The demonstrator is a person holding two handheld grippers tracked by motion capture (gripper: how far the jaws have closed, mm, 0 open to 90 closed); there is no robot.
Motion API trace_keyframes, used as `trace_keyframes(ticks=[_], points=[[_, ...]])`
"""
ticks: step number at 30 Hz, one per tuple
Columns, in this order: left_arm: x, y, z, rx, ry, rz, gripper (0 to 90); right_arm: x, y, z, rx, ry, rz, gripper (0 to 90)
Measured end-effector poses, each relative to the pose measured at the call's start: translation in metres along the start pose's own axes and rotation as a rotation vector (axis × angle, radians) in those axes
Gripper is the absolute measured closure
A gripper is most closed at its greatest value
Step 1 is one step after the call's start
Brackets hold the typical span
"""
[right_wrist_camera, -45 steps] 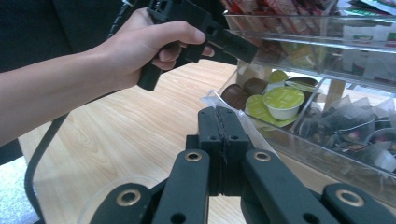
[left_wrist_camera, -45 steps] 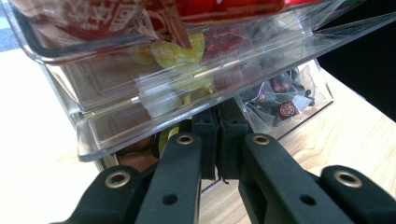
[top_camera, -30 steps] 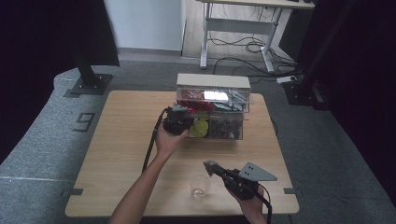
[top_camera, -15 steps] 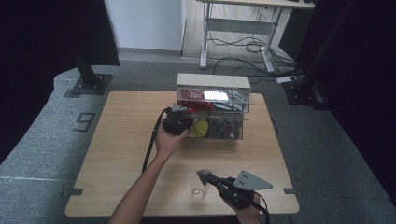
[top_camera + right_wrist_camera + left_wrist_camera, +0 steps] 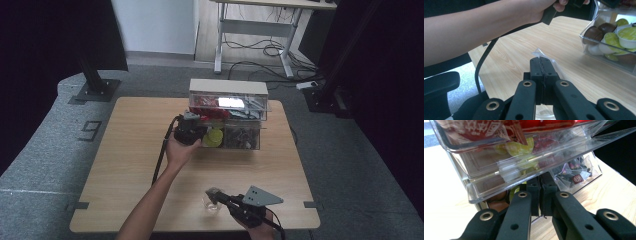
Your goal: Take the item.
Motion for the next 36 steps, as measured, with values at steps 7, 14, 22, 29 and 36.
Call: trace_keyframes(ticks=[7, 14, 22, 29, 36], points=[[0.002, 0.002, 0.0, 0.001, -0.003, -0.003, 87.2, 0.003, 0.003, 0.0, 0.0, -0.019, -0.023, 80.4], [0.002, 0.002, 0.0, 0.001, 0.0, -0.004, 87.1, 0.002, 0.002, 0.001, 0.035, -0.027, -0.019, 71.2], [0.003, 0.003, 0.0, 0.002, 0.001, -0.009, 87.1, -0.002, -0.006, 0.013, 0.073, 0.01, 0.018, 62.9], [0.005, 0.002, -0.001, 0.003, 0.0, -0.011, 87.1, -0.002, -0.012, 0.023, 0.101, 0.034, 0.031, 60.4], [0.008, 0.005, 0.0, 0.007, -0.003, -0.009, 87.0, -0.002, -0.016, 0.032, 0.137, 0.058, 0.037, 59.3]])
Point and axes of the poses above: each handheld gripper's, and its own axes: y roughly forward along the jaws, x roughly out of its underside, z roughly to its right, the point moved 3 cm from there along y, roughly forward along the jaws, and after that the axes turned 5 degrees about -z, right-handed, at the moved point
